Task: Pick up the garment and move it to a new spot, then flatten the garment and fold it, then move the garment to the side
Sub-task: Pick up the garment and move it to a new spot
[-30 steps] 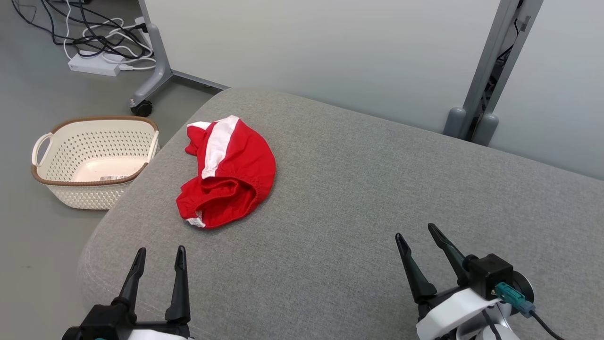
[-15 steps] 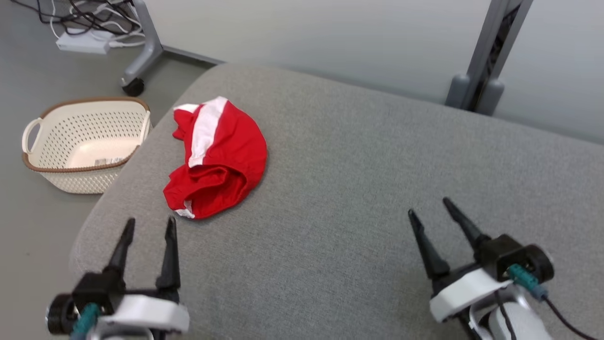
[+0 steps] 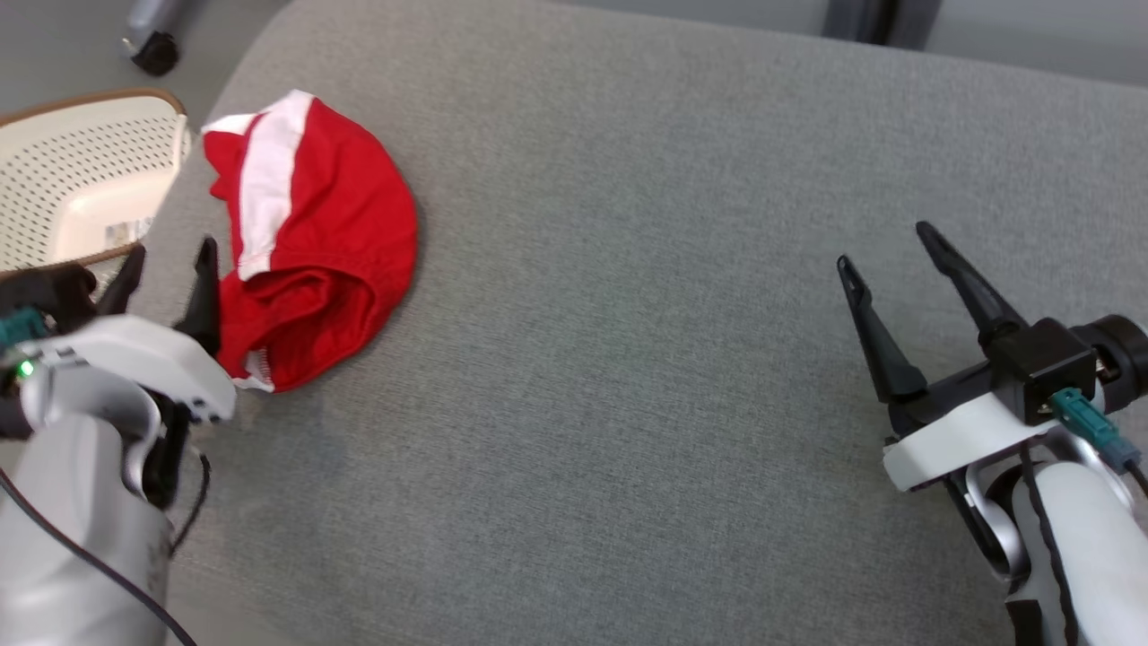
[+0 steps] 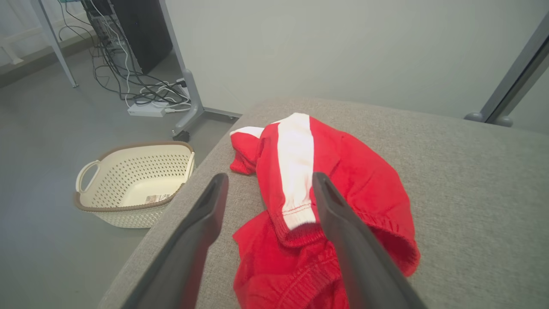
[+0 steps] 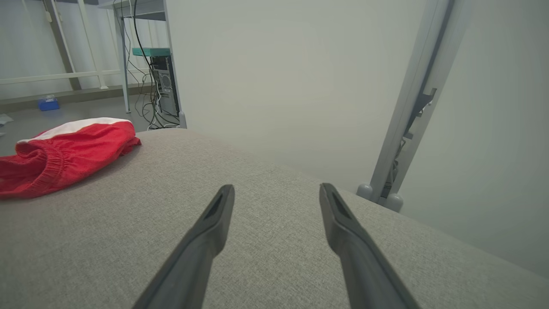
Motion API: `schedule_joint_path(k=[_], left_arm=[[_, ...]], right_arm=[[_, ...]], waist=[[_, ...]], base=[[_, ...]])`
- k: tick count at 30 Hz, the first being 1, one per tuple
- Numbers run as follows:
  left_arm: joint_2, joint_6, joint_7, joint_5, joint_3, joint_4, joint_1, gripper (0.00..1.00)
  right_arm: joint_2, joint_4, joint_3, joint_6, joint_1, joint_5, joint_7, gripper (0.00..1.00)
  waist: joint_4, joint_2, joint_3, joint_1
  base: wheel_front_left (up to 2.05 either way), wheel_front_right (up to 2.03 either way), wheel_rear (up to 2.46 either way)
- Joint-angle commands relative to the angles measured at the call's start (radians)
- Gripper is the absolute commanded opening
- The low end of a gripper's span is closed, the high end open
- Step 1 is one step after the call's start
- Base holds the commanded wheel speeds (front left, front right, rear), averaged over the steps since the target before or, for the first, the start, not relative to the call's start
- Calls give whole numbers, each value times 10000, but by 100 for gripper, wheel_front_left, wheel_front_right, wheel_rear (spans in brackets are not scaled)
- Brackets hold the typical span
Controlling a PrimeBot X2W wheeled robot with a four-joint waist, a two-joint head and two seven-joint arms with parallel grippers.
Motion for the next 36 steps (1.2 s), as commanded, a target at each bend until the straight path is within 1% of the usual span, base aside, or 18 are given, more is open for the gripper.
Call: schedule_joint_path(k=[1, 2, 5, 7, 9, 12, 16, 21, 22, 23, 24, 25, 31, 36], left_arm=[[242, -68, 268, -164, -57, 234, -491, 100], [372, -108, 523, -289, -135, 457, -782, 100], [508, -142, 1362, -871, -455, 1027, -1533, 100], [587, -148, 1983, -1398, -822, 1221, -1940, 100], [796, -141, 2565, -1847, -1199, 1385, -2218, 100], [972, -144, 3267, -2360, -1707, 1666, -2537, 100], [1172, -145, 3863, -2931, -2184, 1984, -2822, 100], [1314, -146, 4227, -3356, -2713, 2310, -2952, 100], [1326, -147, 4311, -3461, -2797, 2362, -2953, 93], [1364, -147, 4355, -3551, -2874, 2409, -2967, 48], [1406, -147, 4341, -3619, -2960, 2416, -2998, 29], [1431, -147, 4277, -3704, -3025, 2403, -3018, 0], [1573, -147, 3870, -3962, -3287, 2440, -3119, 0], [1760, -148, 2952, -4046, -3451, 2490, -3188, 0]], right_arm=[[-130, -177, -18, -1, -144, -10, 97, 100], [-170, -304, -27, -1, -196, -20, 159, 100], [-273, -629, -53, -1, -211, -63, 345, 100], [-333, -834, -76, -1, -217, -76, 428, 100], [-376, -962, -76, -1, -233, -98, 516, 100], [-396, -1159, -79, -1, -226, -149, 622, 100], [-403, -1229, -71, -1, -228, -177, 674, 100], [-373, -1286, -88, -1, -211, -200, 719, 100], [-371, -1289, -92, -1, -212, -212, 718, 100], [-368, -1295, -98, -1, -208, -222, 713, 100], [-354, -1296, -103, -1, -201, -227, 705, 100], [-339, -1294, -106, -1, -193, -235, 699, 100], [-274, -1196, -146, -1, -135, -256, 633, 100], [-124, -955, -70, -1, -138, -183, 453, 100]], waist=[[-333, 0, 517, 0], [-371, 0, 630, 0], [-465, 0, 926, 0], [-509, 0, 1110, 0], [-543, 0, 1278, 0], [-598, 0, 1474, 0], [-670, 0, 1631, 0], [-764, 0, 1709, 0], [-778, 0, 1717, 0], [-790, 0, 1721, 0], [-800, 0, 1720, 0], [-808, 0, 1717, 0], [-822, 0, 1609, 0], [-896, 0, 1187, 0]], base=[[0, 0, 0], [0, 0, 0], [0, 0, 0], [0, 0, 0], [0, 0, 0], [0, 0, 0], [0, 0, 0], [0, 0, 0], [0, 0, 0], [0, 0, 0], [0, 0, 0], [0, 0, 0], [0, 0, 0], [0, 0, 0]])
